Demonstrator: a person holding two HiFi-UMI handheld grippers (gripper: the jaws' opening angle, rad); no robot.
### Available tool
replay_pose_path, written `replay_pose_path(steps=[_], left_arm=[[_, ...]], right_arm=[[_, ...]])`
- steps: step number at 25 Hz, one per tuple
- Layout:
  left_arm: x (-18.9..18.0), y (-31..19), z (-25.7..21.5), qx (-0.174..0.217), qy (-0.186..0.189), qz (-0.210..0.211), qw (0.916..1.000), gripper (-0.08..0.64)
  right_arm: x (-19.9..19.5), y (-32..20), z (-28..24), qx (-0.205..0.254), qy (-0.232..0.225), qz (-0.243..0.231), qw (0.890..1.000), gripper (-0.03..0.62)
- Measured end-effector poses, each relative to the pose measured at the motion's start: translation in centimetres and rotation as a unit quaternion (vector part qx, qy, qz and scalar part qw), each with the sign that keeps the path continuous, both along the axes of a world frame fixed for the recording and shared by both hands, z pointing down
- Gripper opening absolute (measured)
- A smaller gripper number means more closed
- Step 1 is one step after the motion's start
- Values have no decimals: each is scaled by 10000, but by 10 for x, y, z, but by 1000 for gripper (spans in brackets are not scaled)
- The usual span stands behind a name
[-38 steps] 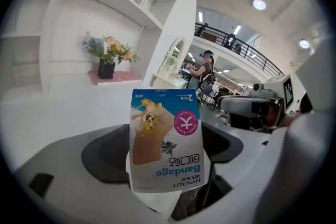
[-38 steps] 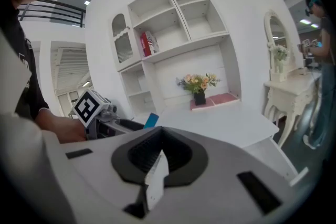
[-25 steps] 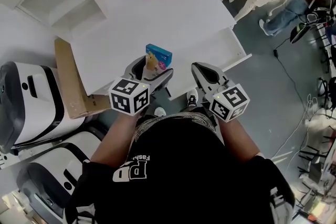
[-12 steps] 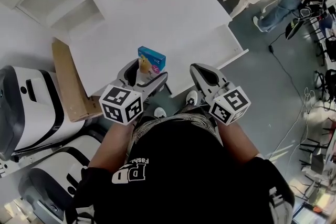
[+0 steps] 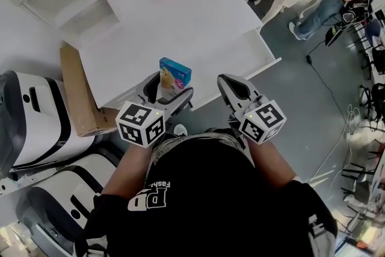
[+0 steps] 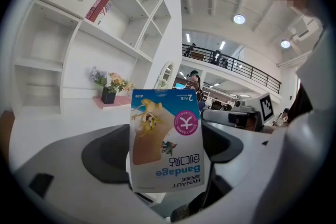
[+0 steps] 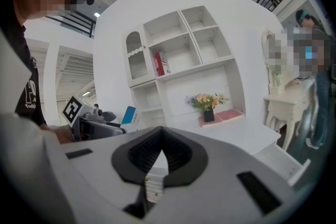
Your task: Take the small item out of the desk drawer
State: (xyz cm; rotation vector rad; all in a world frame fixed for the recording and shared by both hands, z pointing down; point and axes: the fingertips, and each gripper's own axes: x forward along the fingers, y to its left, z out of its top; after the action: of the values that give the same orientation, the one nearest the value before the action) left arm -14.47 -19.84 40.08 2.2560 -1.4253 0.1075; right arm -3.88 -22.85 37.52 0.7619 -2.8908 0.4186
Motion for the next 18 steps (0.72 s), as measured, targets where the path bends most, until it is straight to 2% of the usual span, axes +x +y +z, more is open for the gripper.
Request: replay_pose_path(steps=[4, 10, 15, 18], left_arm=[[20, 9, -6, 9, -21, -68, 10000, 419], [64, 16, -22, 123, -15, -153, 9998, 419], [93, 29, -23, 33, 323, -335, 9989, 419], [105, 38, -20, 12, 332, -492, 9982, 420]], right_arm=[[16, 9, -4, 36, -16, -122, 9999, 8], [62, 21, -1, -71, -56, -181, 9998, 8], [92, 38, -1, -82, -102, -307, 9994, 8], [106, 47, -4, -98, -236, -379, 9990, 8]])
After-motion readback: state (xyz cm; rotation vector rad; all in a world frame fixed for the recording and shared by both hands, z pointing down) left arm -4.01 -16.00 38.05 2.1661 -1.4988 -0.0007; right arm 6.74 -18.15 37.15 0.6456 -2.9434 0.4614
